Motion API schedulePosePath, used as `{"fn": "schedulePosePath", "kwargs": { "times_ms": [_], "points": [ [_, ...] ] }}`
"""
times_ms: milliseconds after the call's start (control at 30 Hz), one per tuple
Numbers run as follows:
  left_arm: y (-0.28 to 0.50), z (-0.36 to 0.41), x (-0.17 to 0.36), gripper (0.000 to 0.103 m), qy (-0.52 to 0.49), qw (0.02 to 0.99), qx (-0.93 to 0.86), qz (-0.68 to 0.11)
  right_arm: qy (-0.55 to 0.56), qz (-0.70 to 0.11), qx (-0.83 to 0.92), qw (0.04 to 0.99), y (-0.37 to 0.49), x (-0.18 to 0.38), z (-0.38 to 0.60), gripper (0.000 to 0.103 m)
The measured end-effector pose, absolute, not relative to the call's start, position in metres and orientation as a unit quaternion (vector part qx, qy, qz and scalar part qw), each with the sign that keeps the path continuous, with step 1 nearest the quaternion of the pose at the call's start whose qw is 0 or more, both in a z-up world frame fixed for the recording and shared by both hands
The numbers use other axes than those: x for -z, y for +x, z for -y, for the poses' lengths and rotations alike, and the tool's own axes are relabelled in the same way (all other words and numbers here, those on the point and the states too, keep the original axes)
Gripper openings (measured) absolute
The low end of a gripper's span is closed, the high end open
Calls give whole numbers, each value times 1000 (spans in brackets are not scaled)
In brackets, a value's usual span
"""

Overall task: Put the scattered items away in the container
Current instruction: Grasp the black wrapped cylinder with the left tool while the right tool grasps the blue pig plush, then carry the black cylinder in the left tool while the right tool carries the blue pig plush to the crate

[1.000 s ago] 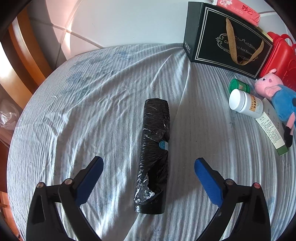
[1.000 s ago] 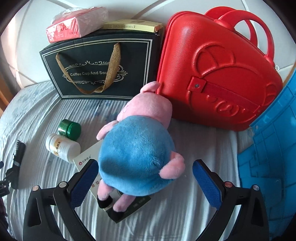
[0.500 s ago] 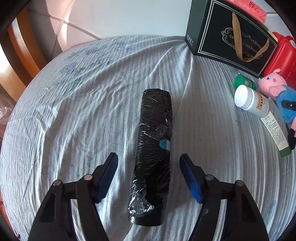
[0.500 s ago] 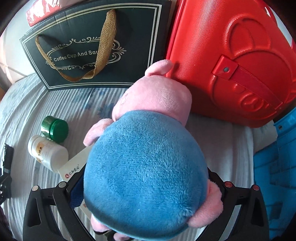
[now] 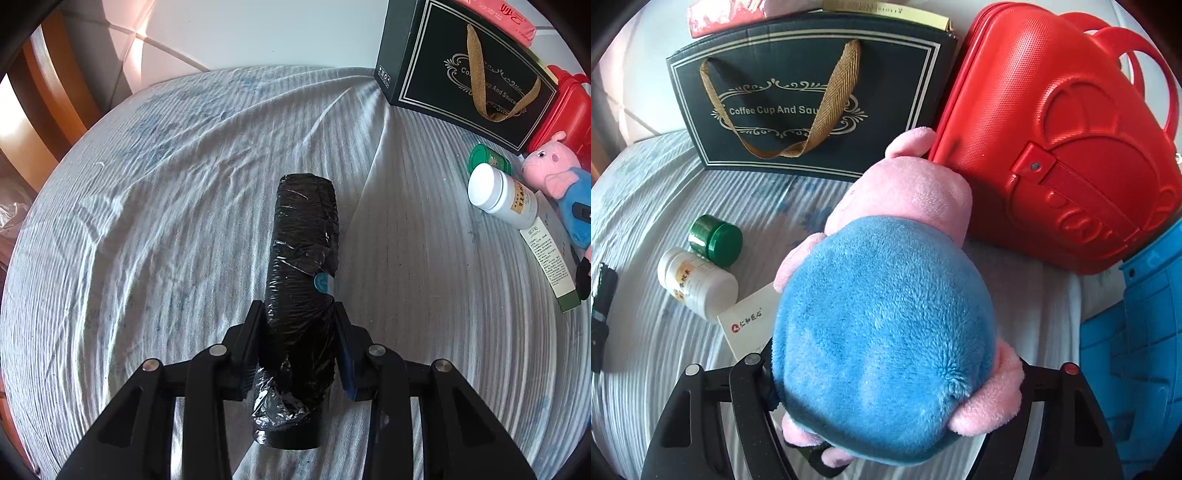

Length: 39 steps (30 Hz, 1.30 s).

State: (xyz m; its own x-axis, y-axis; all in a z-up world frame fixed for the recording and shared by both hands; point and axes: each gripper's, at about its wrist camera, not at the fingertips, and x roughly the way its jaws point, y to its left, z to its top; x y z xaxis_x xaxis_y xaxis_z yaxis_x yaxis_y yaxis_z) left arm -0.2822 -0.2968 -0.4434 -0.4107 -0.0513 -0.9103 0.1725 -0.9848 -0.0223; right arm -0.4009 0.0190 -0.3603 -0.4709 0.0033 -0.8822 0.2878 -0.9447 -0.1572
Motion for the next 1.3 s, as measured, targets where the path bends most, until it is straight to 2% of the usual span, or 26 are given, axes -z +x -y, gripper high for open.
{"fn": "schedulePosePath", "kwargs": {
  "times_ms": [533, 1300],
  "points": [
    [-228, 292, 415, 34, 536, 83, 838, -63, 481, -138, 859, 109, -352, 313, -20, 75],
    [-123, 286, 318, 34, 491, 111, 859, -91, 451, -117, 872, 151, -227, 222, -55, 75]
  ]
}}
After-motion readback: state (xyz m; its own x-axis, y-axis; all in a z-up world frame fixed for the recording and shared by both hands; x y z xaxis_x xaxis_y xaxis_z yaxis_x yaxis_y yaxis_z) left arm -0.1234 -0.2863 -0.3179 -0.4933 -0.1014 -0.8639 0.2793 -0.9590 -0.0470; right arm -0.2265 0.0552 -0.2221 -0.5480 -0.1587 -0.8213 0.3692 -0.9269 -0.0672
